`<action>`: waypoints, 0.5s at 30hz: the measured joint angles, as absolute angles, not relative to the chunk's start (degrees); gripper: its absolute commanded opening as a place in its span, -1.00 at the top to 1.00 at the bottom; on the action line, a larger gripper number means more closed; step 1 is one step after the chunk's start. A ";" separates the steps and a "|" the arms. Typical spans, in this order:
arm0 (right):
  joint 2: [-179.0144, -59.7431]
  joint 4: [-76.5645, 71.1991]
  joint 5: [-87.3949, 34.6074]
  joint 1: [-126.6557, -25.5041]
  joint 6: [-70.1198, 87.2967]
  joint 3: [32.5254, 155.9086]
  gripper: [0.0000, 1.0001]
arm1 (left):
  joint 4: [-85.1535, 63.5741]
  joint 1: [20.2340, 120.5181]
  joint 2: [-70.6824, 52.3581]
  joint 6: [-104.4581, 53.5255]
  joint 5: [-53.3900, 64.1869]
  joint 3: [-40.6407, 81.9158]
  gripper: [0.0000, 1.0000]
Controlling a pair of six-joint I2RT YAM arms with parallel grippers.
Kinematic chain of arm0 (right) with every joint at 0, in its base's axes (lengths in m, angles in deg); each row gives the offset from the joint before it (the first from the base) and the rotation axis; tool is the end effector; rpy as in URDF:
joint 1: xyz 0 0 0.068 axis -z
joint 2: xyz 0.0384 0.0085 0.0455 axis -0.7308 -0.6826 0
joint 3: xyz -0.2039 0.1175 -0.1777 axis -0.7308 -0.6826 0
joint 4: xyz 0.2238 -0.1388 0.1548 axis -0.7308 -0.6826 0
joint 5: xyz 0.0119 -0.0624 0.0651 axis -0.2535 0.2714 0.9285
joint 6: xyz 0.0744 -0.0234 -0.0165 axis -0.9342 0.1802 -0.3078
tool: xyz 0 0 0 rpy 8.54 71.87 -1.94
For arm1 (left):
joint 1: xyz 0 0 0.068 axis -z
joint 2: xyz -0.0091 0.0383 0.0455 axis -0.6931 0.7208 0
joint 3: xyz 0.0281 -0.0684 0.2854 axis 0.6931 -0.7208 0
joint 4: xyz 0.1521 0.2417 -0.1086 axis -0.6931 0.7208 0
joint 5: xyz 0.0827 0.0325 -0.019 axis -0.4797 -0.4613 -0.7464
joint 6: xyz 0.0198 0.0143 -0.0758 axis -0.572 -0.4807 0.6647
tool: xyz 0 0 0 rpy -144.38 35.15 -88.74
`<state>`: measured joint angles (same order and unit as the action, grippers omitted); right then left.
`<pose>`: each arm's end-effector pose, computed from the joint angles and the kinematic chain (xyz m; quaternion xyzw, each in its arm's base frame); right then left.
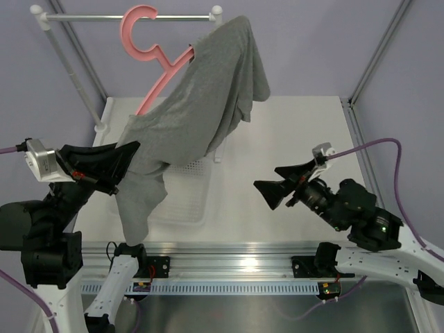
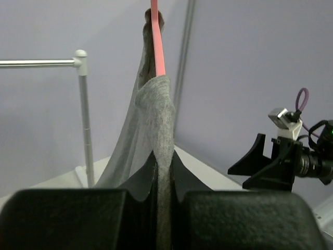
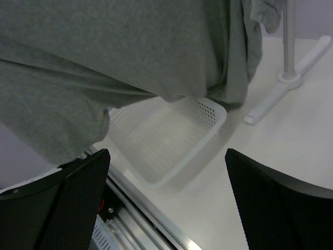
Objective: Remove the t-shirt from the hanger
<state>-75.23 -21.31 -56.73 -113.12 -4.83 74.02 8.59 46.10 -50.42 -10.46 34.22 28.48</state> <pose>0.0993 0.1590 0.4334 -0.1449 0.6963 0.3695 0.5980 0.0540 -0.0434 0.5871 0.1651 0.5309 -0.3601 0.7492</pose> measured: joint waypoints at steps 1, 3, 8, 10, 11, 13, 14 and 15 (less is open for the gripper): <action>-73.74 -21.90 -55.57 -113.15 -4.78 74.81 -0.99 | 7.19 46.10 -50.44 -9.28 35.20 28.04 1.00; -70.77 -22.38 -53.96 -113.17 -4.72 76.34 -0.99 | 1.58 46.10 -50.48 -4.97 37.98 25.53 1.00; -64.84 -23.41 -51.14 -113.17 -3.03 79.95 -0.99 | -15.71 46.10 -50.00 7.64 43.09 15.36 1.00; -65.00 -24.13 -50.46 -113.17 -1.81 82.66 -0.99 | -18.90 46.10 -49.02 10.18 44.27 13.13 1.00; -65.41 -24.61 -50.29 -113.17 -1.15 84.14 -0.99 | -20.02 46.10 -48.41 11.07 44.71 12.30 1.00; -67.14 -25.99 -50.22 -113.17 0.11 87.73 -0.99 | -22.07 46.27 -46.92 12.41 45.23 10.95 1.00; -68.27 -26.56 -50.29 -113.17 0.77 89.52 -0.99 | -22.64 46.66 -46.02 12.62 45.23 10.64 1.00; -69.37 -27.26 -50.57 -113.17 1.29 91.03 -0.99 | -22.86 47.30 -45.00 12.71 45.19 10.57 1.00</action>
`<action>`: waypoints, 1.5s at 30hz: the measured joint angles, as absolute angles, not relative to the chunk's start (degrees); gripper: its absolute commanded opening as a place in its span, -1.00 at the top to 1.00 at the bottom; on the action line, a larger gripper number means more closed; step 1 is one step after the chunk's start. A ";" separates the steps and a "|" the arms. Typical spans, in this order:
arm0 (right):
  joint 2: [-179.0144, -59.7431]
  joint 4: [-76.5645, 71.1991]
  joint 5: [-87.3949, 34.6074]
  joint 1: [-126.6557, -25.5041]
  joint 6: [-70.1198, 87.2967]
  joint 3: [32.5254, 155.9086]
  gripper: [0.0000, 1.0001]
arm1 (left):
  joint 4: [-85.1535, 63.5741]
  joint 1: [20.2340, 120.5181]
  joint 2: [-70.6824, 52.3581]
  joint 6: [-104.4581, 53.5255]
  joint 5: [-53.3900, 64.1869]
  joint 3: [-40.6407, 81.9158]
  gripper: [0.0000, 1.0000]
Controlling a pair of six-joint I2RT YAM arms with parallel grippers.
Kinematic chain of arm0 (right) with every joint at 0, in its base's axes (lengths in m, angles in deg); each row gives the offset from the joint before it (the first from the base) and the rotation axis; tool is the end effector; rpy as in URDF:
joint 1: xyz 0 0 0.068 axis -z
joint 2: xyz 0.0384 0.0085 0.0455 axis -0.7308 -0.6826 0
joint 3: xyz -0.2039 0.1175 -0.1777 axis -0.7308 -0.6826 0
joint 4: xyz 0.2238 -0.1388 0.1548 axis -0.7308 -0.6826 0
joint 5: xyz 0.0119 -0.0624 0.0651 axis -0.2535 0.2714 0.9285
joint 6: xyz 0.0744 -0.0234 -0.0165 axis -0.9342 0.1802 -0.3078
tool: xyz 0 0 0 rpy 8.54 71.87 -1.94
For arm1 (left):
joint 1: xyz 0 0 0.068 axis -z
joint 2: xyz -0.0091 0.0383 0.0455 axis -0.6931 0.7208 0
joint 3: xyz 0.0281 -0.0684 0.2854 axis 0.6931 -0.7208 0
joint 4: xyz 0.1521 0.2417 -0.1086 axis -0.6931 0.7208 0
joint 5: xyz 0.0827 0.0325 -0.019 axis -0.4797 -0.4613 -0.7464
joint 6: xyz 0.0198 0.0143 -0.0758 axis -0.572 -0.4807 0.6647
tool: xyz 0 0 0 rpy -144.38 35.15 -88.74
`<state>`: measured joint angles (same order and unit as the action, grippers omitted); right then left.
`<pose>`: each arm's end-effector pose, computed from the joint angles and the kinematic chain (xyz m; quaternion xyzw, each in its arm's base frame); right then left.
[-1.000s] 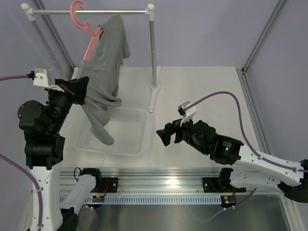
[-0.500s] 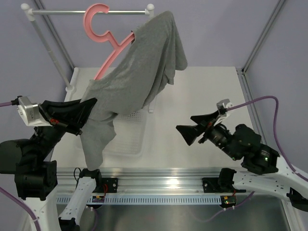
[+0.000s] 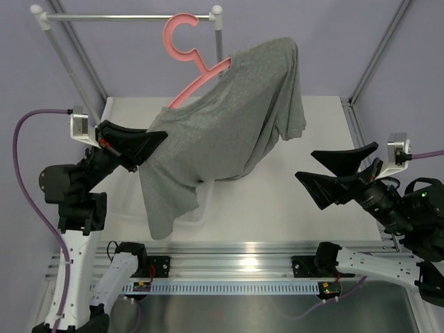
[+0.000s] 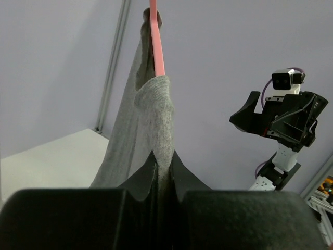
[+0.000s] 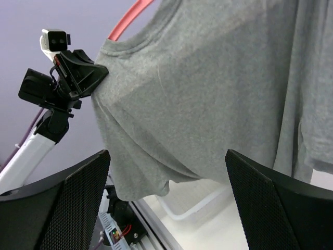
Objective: Remove the t-shirt from the hanger
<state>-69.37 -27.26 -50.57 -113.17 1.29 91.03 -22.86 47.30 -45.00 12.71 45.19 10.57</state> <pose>0.0534 0.0725 0.5382 -0.1577 0.5843 0.4445 0.6604 0.1380 -0.0593 0.5349 0.1734 0.5197 -0.5287 0.6483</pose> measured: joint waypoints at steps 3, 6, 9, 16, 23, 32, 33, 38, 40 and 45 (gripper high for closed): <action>-72.62 -28.81 -52.12 -113.17 2.78 94.07 -0.99 | -21.72 51.73 -41.63 10.00 43.09 10.62 1.00; -74.77 -29.81 -54.26 -113.17 4.38 94.20 -0.99 | -19.06 59.25 -35.66 5.13 40.29 12.52 1.00; -76.01 -30.77 -56.41 -113.17 5.91 93.08 -0.99 | -18.66 64.89 -27.66 1.65 38.41 14.88 1.00; -73.80 -31.15 -67.77 -113.19 7.87 89.63 -0.97 | -20.22 74.14 -22.18 -2.09 34.68 10.14 1.00; -70.74 -28.94 -72.08 -113.19 9.34 87.73 -0.98 | -26.05 83.71 -26.02 -4.32 31.11 -0.09 1.00; -80.30 -27.52 -73.45 -113.19 11.02 88.75 -0.89 | -28.24 94.22 -28.21 -7.33 26.17 -4.66 1.00; -81.04 -27.32 -74.00 -113.19 11.17 88.71 -0.87 | -28.83 94.88 -28.56 -7.53 25.96 -5.10 1.00; -83.33 -25.90 -77.19 -113.19 12.49 87.29 -0.39 | -29.77 98.38 -29.87 -8.95 24.62 -6.36 1.00; -83.60 -25.07 -78.26 -113.19 13.12 86.48 -0.04 | -29.29 99.58 -29.89 -9.69 24.21 -6.39 1.00; -82.22 -25.14 -81.65 -113.17 15.02 84.30 0.69 | -28.91 100.06 -30.33 -10.59 23.31 -7.19 1.00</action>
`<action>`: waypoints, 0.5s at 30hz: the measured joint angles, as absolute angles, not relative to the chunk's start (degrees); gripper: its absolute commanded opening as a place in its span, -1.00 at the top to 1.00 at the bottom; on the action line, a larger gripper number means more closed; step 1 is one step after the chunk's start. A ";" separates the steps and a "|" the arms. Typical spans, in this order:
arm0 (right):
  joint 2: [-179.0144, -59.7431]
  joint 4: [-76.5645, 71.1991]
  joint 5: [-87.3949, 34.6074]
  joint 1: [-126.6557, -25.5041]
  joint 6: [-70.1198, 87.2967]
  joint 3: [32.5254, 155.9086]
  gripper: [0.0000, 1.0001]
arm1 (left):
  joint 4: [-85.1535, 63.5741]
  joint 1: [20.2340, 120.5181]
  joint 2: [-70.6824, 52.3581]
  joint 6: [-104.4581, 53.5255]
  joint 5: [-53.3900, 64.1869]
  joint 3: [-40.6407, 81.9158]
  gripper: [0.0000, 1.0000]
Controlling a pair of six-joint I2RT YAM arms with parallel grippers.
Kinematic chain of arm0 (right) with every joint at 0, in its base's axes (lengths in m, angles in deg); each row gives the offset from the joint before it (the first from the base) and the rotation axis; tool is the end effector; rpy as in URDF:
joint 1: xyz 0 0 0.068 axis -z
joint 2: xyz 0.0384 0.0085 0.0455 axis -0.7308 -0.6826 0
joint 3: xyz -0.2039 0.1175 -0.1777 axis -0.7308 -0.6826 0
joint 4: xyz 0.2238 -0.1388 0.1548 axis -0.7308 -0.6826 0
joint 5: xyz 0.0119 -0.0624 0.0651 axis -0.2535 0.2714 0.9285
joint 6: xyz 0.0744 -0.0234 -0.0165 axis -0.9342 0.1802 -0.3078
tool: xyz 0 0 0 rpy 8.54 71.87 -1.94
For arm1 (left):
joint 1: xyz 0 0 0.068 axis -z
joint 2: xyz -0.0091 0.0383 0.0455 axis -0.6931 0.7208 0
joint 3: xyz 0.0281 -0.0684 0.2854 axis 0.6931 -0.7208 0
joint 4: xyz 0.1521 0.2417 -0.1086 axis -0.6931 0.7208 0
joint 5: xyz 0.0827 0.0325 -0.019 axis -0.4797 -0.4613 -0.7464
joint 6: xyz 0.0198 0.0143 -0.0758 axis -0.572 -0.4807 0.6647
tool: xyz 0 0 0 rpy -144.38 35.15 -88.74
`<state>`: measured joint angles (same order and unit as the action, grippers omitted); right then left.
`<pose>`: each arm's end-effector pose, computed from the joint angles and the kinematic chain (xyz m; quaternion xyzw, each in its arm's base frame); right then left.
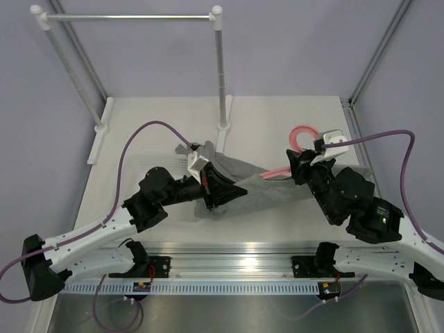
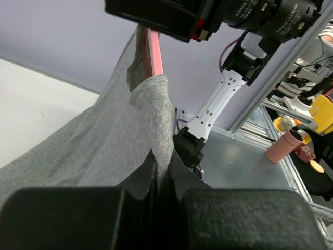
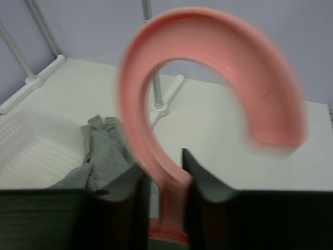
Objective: Remove the t-shirt from the hanger
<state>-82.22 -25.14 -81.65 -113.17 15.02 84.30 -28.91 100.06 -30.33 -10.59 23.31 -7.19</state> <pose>0.1199 0.1462 0.4737 -0.1184 0.7024 0.1101 0.6932 0.1326 -0.2522 0.3795 0.3281 0.5585 -0.6028 0.4660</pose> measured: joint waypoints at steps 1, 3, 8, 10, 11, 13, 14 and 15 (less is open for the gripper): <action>-81.41 -25.18 -82.09 -113.17 15.39 83.75 0.90 | -28.78 100.06 -30.35 -10.83 22.63 -7.35 0.88; -79.55 -25.90 -81.17 -113.34 15.74 82.79 1.00 | -28.52 99.84 -30.42 -11.18 22.61 -7.52 0.54; -75.03 -25.33 -80.86 -113.52 13.95 82.11 1.00 | -32.83 100.08 -30.53 -10.57 23.29 -7.54 -0.39; -73.87 -25.42 -80.89 -113.52 13.29 82.22 1.00 | -33.22 100.13 -30.57 -10.48 24.38 -7.35 -0.55; -73.59 -25.53 -80.86 -113.52 13.05 82.42 1.00 | -33.11 100.13 -30.59 -10.44 24.82 -7.22 -0.57; -73.19 -26.23 -80.60 -113.52 12.46 83.07 1.00 | -31.97 100.13 -30.96 -11.00 25.43 -7.00 -0.60; -73.04 -26.71 -80.32 -113.52 12.11 83.53 1.00 | -31.06 100.13 -31.44 -11.51 25.50 -7.00 -0.60; -72.86 -27.28 -80.10 -113.52 11.83 83.99 1.00 | -30.31 100.13 -32.04 -11.90 25.52 -7.00 -0.60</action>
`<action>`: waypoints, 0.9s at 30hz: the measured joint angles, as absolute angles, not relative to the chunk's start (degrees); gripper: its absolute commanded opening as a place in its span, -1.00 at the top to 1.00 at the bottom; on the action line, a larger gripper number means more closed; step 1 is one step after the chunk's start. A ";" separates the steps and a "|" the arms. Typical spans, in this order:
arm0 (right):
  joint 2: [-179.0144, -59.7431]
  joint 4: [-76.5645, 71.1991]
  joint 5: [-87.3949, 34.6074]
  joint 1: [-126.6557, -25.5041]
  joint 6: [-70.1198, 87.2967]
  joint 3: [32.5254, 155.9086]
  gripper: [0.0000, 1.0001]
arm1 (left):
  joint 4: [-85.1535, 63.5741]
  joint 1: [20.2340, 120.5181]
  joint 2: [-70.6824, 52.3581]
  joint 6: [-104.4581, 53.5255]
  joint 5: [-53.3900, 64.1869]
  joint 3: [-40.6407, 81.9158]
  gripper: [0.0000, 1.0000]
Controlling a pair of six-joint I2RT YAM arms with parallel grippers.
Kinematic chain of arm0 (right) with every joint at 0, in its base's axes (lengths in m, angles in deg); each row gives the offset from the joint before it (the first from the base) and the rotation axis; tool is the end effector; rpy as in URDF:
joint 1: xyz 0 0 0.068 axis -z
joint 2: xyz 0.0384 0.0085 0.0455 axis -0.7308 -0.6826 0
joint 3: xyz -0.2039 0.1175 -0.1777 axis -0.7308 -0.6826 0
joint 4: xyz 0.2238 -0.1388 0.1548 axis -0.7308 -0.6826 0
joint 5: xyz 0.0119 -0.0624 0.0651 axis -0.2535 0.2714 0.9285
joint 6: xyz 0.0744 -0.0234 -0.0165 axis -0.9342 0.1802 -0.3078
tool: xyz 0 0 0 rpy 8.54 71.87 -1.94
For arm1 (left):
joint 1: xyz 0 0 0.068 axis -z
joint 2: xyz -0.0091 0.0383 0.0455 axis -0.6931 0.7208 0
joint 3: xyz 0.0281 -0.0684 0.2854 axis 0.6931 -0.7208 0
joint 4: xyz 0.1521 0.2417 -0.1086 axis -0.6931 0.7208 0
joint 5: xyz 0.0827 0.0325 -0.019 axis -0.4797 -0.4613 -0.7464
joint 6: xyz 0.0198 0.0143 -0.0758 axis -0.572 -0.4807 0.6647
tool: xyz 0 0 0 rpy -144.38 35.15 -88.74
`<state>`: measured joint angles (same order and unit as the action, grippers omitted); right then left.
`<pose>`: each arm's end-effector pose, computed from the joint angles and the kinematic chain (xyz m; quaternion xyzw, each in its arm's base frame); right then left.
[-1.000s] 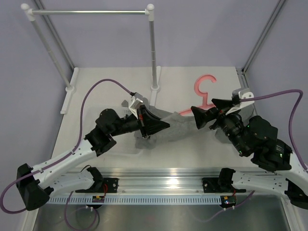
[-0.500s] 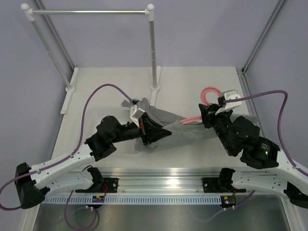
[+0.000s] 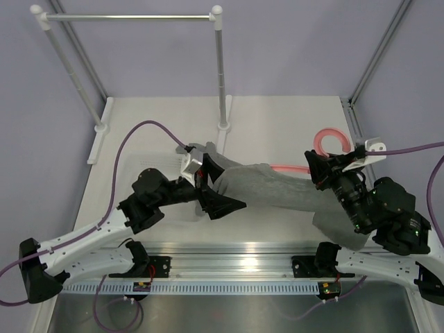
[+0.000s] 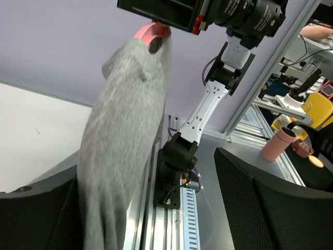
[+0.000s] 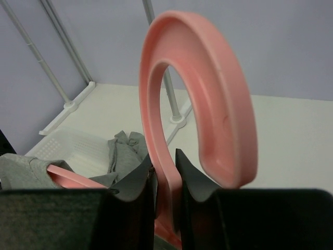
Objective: Remove the t-shirt from the hanger
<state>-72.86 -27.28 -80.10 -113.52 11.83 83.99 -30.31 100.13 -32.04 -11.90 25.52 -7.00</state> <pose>0.0949 0.0945 0.4891 -0.0756 0.6783 0.1769 0.7091 0.1247 -0.2452 0.3916 0.3463 0.5257 -0.6118 0.4789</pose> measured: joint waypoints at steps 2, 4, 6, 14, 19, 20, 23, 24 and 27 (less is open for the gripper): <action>-72.56 -28.55 -79.40 -113.52 11.06 85.10 1.00 | -28.32 100.13 -33.61 -13.06 25.47 -7.00 -0.58; -72.14 -29.49 -79.03 -113.52 10.52 86.70 1.00 | -26.77 100.13 -35.38 -14.06 25.34 -7.00 -0.41; -71.66 -30.58 -78.70 -113.52 9.91 88.14 1.00 | -25.16 100.13 -37.08 -14.89 24.99 -7.00 -0.14; -67.75 -33.29 -77.83 -113.52 8.92 91.60 1.00 | -22.31 100.23 -40.65 -16.10 22.74 -7.00 1.00; -65.89 -35.10 -78.04 -113.52 8.86 92.01 1.00 | -20.17 100.30 -41.50 -15.99 17.61 -7.02 1.00; -65.43 -35.19 -78.11 -113.52 8.86 92.01 1.00 | -19.47 100.34 -41.89 -15.81 15.33 -7.02 1.00; -63.47 -35.39 -78.61 -113.52 8.86 92.01 1.00 | -16.78 100.48 -43.34 -15.33 7.95 -7.02 1.00; -62.70 -35.43 -78.96 -113.52 8.86 92.01 1.00 | -16.02 100.52 -43.66 -15.09 5.54 -7.00 1.00; -60.65 -36.63 -79.44 -113.52 8.90 92.01 1.00 | -13.79 100.74 -44.01 -14.43 -1.61 -6.93 1.00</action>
